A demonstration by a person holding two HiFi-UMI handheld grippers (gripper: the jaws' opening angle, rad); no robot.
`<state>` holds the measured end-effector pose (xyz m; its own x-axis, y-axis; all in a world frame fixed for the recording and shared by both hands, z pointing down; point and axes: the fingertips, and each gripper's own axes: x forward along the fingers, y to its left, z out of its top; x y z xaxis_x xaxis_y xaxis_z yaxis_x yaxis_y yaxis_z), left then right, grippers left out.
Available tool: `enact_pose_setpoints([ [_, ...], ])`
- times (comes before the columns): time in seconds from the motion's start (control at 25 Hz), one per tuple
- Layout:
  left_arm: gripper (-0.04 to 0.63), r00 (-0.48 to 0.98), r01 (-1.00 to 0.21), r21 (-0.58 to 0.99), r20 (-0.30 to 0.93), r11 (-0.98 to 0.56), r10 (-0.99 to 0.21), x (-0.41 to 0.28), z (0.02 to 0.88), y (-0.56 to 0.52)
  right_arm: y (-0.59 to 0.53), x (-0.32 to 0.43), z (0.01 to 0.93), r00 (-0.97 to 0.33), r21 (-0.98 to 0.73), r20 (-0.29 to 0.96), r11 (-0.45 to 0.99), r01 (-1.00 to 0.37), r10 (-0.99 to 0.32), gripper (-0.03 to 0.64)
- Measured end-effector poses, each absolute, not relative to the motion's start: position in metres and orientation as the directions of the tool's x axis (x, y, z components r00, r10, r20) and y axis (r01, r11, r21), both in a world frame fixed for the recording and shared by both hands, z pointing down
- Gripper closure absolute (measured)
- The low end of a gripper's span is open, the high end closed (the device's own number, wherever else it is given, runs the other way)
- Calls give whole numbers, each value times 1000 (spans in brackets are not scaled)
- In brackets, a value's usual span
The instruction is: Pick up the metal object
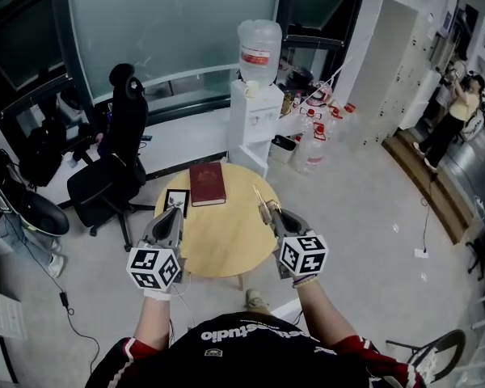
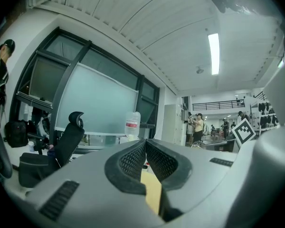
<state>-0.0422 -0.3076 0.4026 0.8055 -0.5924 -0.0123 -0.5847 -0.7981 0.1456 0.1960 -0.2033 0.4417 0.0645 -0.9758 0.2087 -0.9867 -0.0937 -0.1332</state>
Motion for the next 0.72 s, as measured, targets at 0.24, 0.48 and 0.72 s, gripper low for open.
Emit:
enact_pose_setpoints([
  [0.24, 577, 810, -579, 136, -15, -804, -586, -39, 398, -298, -192, 213, 440, 119, -135, 199, -148, -980, -973, 585],
  [0.48, 577, 804, -589, 130, -7, -798, -595, -48, 405, -295, -189, 211, 431, 133, -141, 158, -155, -978, -978, 585],
  [0.72, 577, 804, -588, 125, -15, -799, -594, -49, 394, -286, -184, 210, 422, 125, -137, 147, -145, -980, -981, 584],
])
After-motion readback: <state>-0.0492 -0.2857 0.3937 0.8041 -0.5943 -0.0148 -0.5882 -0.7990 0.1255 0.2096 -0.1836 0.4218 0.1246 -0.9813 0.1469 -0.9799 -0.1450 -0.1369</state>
